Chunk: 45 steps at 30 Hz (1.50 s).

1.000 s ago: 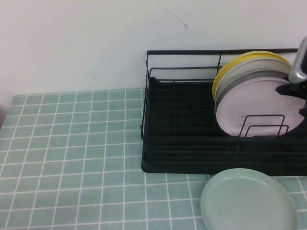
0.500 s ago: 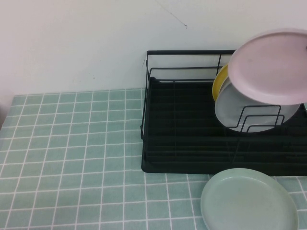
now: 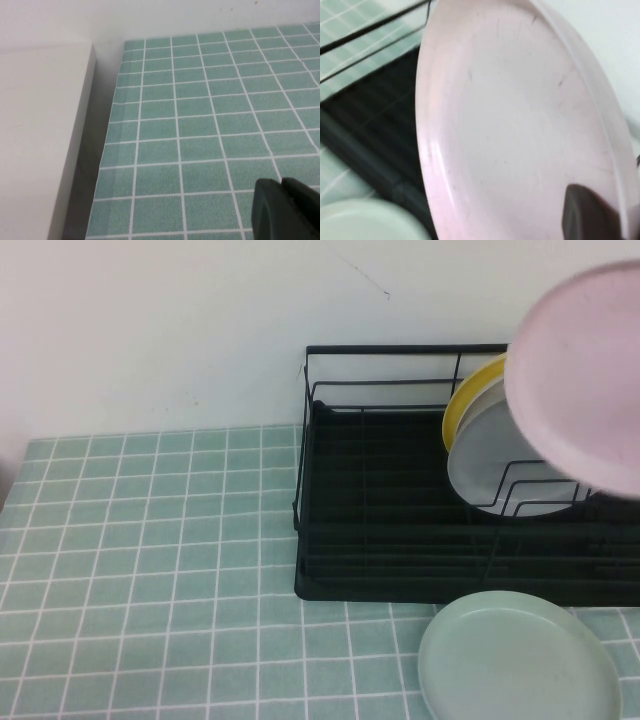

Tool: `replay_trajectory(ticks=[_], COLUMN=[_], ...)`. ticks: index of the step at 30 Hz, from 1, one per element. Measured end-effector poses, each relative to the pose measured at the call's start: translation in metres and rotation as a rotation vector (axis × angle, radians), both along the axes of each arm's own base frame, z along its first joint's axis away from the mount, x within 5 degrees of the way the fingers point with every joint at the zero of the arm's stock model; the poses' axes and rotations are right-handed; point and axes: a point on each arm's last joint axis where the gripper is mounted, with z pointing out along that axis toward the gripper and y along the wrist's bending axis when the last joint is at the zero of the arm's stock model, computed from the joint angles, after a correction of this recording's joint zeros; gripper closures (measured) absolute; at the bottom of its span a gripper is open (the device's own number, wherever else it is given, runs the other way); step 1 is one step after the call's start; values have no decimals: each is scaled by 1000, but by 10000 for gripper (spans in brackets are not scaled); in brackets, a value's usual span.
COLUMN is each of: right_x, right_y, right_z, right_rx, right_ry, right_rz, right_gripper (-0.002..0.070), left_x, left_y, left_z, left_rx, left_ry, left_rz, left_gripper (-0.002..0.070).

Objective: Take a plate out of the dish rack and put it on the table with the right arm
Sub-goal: Place the plate from the table

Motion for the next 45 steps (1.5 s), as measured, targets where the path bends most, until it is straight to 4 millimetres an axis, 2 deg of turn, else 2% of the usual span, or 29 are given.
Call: replay_trajectory(ticks=[4,13,17,23,33,39,45], right_x=[-11,-32,-40,-40,-25,-17,-12], right_y=[-1,1,6,10,15,26,25], right_z=[-15,-95,-130,-162,-191,-201,-208], right_rx=[80,191,286,382,412,397,385], right_ry=[218,614,695,745,820,816,809], right_rz=[-84,-211,-246,-283,-266,-257,-271], right_gripper=[575,575,575,575,575,575,575], left_x=[0,0,0,0,0,0,0], left_y=[0,0,0,0,0,0,0], left_z=[0,0,0,0,0,0,0], left_rx=[0,0,0,0,0,0,0], left_ry=[0,0,0,0,0,0,0], left_rz=[0,0,0,0,0,0,0], left_gripper=[678,678,678,678,678,678,678])
